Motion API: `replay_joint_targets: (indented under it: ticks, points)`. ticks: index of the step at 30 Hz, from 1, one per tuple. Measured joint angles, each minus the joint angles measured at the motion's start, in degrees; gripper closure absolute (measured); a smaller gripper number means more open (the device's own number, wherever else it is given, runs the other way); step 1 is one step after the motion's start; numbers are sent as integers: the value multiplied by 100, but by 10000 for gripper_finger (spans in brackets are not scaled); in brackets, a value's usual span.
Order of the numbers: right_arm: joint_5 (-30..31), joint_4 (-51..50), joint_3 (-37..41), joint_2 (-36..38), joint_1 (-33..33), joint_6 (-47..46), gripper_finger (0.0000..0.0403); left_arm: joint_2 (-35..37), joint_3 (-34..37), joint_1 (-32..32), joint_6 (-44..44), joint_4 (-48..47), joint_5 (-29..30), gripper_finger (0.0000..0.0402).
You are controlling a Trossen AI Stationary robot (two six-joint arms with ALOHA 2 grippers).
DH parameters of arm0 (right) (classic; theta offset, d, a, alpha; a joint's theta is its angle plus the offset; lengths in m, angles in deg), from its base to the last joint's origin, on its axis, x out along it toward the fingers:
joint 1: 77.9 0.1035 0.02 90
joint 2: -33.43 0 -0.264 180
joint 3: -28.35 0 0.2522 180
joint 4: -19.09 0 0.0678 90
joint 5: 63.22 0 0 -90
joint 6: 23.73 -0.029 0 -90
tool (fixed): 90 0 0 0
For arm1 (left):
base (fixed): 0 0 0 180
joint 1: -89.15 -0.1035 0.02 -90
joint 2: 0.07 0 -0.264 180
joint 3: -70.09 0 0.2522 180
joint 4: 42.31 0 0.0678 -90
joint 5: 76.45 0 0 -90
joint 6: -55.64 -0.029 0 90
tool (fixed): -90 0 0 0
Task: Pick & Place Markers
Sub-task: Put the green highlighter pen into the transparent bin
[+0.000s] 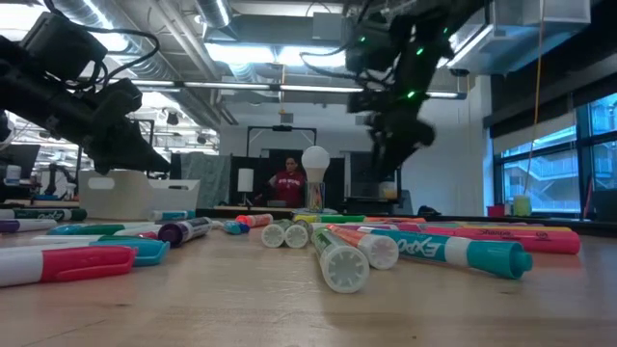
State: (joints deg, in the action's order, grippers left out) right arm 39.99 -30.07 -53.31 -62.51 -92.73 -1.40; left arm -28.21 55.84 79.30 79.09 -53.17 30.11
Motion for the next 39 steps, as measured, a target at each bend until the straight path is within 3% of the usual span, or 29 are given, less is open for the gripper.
replay_joint_targets:
  ticks: [4,7,16,22,29,33,39]
  points:
    - [94,998,-2,-288,-479,839,138,0,0,0,-4,4,115,396]
    - [-230,1430,-2,-585,-850,1187,138,0,0,0,-11,22,315,396]
    - [-874,1586,-422,-1438,-1260,1721,151,0,0,0,-214,41,620,396]
    - [-949,704,-1161,-2017,-1283,1512,178,0,0,0,-264,50,698,396]
    - [-1553,-344,-1897,-2588,-1434,912,202,0,0,0,-264,48,605,395]
    - [-1595,-593,-2057,-2706,-1427,780,239,0,0,0,-262,47,505,395]
    - [-1692,-757,-2043,-2568,-1387,338,342,0,0,0,-261,33,336,395]
